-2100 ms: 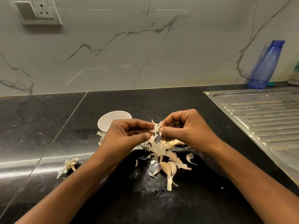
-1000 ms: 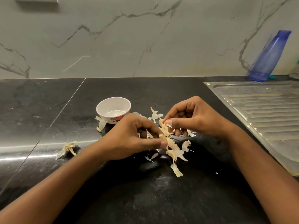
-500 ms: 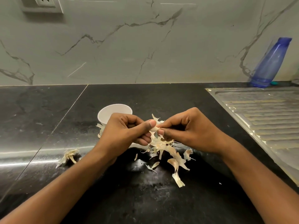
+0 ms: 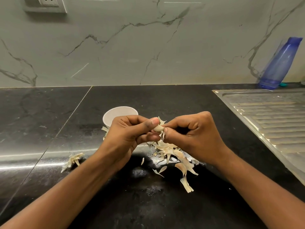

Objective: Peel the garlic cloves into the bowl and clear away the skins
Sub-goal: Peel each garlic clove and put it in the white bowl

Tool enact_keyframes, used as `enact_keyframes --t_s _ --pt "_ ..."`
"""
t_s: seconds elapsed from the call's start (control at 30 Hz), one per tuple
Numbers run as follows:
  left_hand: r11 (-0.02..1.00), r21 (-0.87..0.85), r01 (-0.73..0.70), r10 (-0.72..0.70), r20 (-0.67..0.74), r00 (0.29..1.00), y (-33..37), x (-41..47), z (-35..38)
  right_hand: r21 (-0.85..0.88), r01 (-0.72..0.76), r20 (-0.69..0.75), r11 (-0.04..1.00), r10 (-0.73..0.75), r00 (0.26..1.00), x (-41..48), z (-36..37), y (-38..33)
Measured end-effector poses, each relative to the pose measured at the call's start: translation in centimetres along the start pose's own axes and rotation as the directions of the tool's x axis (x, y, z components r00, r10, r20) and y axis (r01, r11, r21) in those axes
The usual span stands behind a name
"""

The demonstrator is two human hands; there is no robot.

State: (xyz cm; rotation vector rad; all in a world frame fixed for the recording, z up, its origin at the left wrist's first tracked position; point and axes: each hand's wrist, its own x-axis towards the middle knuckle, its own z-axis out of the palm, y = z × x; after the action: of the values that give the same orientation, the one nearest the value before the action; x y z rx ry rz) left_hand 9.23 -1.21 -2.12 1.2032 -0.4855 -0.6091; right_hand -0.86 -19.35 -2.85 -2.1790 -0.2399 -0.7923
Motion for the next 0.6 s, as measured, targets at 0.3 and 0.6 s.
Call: enact_keyframes --t_s 0.3,0.6 --pt "0.996 -0.009 -0.085 0.086 0.080 0.993 0.1 -0.3 0.1 0.384 -0.208 0.023 0.899 0.216 0.976 0.0 -0.1 -0.4" --pt "0.996 -0.081 -0.048 0.051 0.031 0.998 0.3 -0.2 0.3 0.470 -0.299 0.053 0.831 0.312 0.949 1.0 -1.4 -0.1"
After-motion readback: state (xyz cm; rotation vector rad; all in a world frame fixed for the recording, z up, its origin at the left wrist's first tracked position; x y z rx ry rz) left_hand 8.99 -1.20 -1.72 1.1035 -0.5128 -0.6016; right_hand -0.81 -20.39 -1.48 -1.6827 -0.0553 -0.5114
